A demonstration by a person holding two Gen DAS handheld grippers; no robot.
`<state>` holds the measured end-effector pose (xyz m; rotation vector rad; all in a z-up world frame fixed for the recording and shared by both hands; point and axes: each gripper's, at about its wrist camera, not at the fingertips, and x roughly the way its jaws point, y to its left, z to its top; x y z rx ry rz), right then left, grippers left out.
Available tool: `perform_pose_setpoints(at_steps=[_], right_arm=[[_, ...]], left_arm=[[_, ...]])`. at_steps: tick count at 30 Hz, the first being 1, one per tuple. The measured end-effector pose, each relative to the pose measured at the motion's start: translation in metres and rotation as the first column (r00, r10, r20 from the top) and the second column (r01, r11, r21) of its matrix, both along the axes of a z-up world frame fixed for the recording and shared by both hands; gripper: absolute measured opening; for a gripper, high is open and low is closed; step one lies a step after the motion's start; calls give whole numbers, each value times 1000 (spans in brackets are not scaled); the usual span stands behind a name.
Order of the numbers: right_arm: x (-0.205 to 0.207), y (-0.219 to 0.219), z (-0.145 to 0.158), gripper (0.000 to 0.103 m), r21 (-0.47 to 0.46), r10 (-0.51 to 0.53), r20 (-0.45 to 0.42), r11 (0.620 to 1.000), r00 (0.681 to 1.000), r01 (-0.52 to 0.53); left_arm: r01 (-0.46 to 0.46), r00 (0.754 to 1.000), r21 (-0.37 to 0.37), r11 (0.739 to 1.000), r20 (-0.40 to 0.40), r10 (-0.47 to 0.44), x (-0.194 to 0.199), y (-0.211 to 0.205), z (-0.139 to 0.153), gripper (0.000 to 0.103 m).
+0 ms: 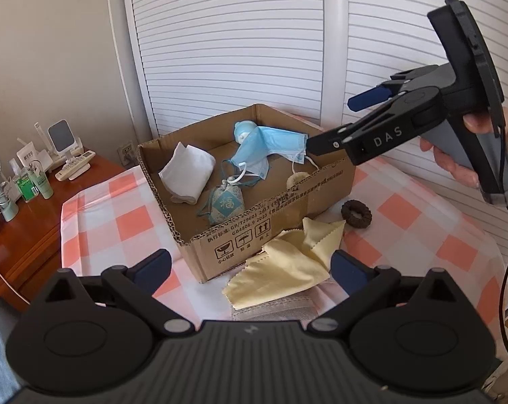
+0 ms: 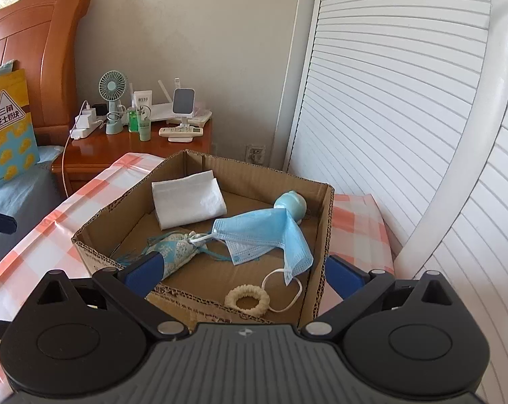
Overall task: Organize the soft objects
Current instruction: 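Move the left tool to the yellow cloth and close on it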
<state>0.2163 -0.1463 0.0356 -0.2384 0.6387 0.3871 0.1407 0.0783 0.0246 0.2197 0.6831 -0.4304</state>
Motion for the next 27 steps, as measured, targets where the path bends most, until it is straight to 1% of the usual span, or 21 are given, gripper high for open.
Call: perform_pose_setpoints(at_steps=[5, 14, 16, 18, 23, 27], right_arm=[[-14, -6, -8, 103, -8, -45, -20, 999, 999, 45], [-47, -11, -37, 103, 10, -84, -76, 996, 994, 85], [-55, -12, -44, 103, 4, -97, -80, 995, 992, 98], [-61, -13, -51, 103, 1, -107, -84, 994, 991, 107], [-72, -11, -66, 103, -8, -126, -93, 992, 988, 126], [-78, -15, -75, 103, -9, -136, -105, 991, 985, 136]], left_arm=[[-21, 1000, 39, 999, 22, 20, -11, -3, -1, 102], [-56, 998, 25, 998, -15, 56, -24, -6, -13, 102], [-71, 997, 11, 997, -25, 71, -26, -7, -16, 102], [-85, 996, -20, 996, -40, 84, -27, -5, -19, 102], [-161, 986, -60, 985, -48, 158, -26, -3, -26, 102], [-194, 981, -65, 979, -43, 191, -23, -6, -35, 102]])
